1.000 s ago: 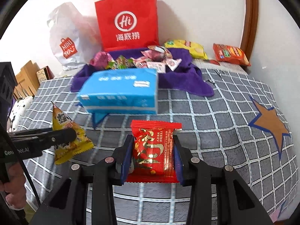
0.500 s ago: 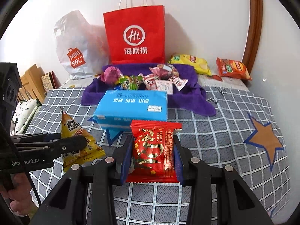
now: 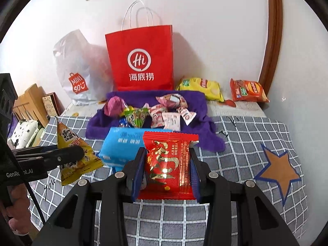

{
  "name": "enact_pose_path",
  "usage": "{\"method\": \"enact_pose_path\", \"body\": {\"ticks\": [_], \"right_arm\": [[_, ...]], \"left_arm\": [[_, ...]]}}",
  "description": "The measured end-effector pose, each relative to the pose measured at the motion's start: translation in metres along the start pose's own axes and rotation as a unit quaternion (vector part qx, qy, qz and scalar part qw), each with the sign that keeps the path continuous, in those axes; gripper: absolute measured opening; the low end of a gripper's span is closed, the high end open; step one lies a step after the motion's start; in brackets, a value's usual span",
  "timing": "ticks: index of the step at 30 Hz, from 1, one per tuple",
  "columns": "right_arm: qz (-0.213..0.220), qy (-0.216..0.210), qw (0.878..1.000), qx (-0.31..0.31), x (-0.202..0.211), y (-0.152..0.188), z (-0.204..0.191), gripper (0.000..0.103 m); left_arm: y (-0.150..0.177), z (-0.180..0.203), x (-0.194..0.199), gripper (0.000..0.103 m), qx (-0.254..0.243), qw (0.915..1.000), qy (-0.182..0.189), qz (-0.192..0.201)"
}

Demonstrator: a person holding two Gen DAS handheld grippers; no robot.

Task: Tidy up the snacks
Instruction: 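Carry the yellow bag with the left tool while the right carries the red packet over the towel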

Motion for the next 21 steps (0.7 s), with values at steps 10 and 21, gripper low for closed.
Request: {"method": "enact_pose_path", "body": {"ticks": [10, 21], "right_arm": [[0.015, -0.006, 1.0, -0.002, -0.005, -0.03, 0.005, 0.04], [0.021, 0.0, 1.0, 0.01, -0.032, -0.066, 0.008, 0.04]], "left_arm": [[-0.028, 0.008, -0.004, 0.043, -0.013, 0.9999, 0.007, 0.006], [-0.074, 0.005, -0.015, 0.043, -0.019, 0.9996, 0.006, 0.018]]}}
Point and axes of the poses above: each gripper's, at about its wrist camera, not at the fingertips, and x roughly against the way its jaws point, z to its right, y to its underside, the point moved 5 cm from there along -x, roughly the way its jaws point, and after that the axes turned 6 degrees about x, right-handed, at the moved point
